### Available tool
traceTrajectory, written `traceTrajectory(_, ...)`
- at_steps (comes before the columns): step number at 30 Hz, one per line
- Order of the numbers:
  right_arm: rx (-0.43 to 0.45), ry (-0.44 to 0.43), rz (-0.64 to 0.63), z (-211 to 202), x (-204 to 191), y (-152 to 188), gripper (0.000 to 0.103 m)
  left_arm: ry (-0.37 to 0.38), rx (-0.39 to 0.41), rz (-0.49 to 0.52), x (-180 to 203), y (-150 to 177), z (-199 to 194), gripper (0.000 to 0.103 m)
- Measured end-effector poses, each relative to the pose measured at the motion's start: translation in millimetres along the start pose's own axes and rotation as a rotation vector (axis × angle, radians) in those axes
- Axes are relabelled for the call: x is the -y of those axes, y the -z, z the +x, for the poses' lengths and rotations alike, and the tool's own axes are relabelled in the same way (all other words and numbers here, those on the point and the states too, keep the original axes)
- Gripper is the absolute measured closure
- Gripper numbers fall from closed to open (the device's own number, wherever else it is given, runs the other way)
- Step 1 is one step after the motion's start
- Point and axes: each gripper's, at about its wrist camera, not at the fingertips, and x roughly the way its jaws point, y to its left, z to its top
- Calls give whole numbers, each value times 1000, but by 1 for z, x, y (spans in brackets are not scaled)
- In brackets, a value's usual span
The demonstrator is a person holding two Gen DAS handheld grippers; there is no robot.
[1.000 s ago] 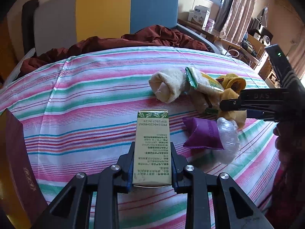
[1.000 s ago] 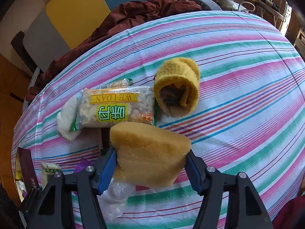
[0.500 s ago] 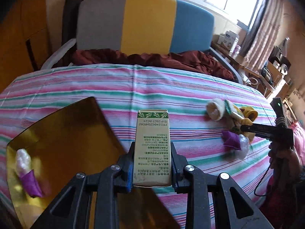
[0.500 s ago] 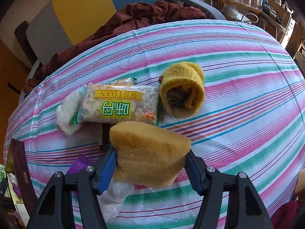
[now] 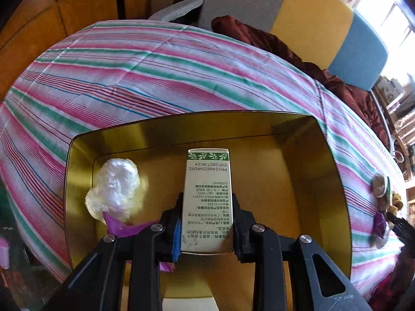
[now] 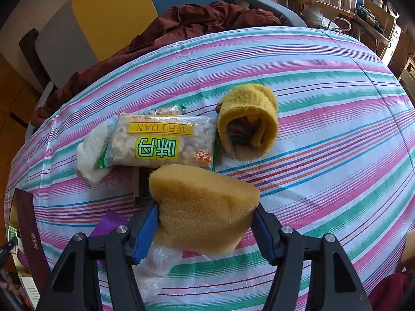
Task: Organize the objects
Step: 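Lower the box into the gold tray and open the left gripper, then withdraw the left gripper from the tray while the right carries the sponge toward it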
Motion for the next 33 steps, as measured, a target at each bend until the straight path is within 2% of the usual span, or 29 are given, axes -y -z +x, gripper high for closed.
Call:
traceTrajectory(9, -1, 1, 0, 0, 1, -2, 37, -94, 4, -31, -13, -4, 18, 70)
traceTrajectory(13, 0, 2, -1, 1, 0, -2, 37, -104, 7, -36, -18, -2, 21, 63)
traceTrajectory(15, -1, 2, -1, 1, 1, -1, 37, -94, 19, -41, -20, -1, 19, 63)
traceTrajectory(18, -1, 3, -3, 1, 0, -2, 37, -99, 86, -9, -15, 2, 0, 63)
traceTrajectory(23, 0, 9, -10, 1, 1, 0, 37, -74, 247, 52, 2, 21, -51, 50)
traceTrajectory(27, 7, 24, -28, 0, -2, 2, 37, -52, 354, 100, 20, 41, -82, 47)
traceTrajectory(33, 19, 38, -46, -4, -4, 5, 38, -46, 423, 154, 38, 76, -104, 47)
